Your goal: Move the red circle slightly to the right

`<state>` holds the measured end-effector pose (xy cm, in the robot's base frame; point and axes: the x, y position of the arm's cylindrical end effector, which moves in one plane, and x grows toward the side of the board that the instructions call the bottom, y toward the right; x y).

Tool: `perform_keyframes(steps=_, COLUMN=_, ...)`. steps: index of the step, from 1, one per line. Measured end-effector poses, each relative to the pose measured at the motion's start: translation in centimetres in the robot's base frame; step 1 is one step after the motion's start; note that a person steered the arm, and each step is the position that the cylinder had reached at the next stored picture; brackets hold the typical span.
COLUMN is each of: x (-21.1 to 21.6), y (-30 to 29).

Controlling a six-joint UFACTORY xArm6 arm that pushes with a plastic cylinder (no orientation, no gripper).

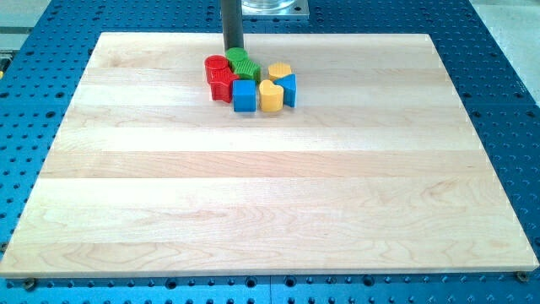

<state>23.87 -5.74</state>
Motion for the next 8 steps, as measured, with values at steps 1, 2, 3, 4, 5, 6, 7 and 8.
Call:
perform_keyframes(steps=1, x=0.1, y=-6.2)
perform_keyframes(steps=2, x=2.6, y=-13.0)
perform_keyframes(steps=3, x=5.3, y=-13.9)
perform_keyframes(steps=4, x=6.3, y=-11.0)
perform_keyframes(steps=5, x=5.5, y=-6.4)
perform_keyframes(steps=6, x=5.5, y=-5.2)
perform_keyframes(steps=7, x=4.6, y=-4.2)
perform_keyframes(steps=8, x=4.6, y=-4.2)
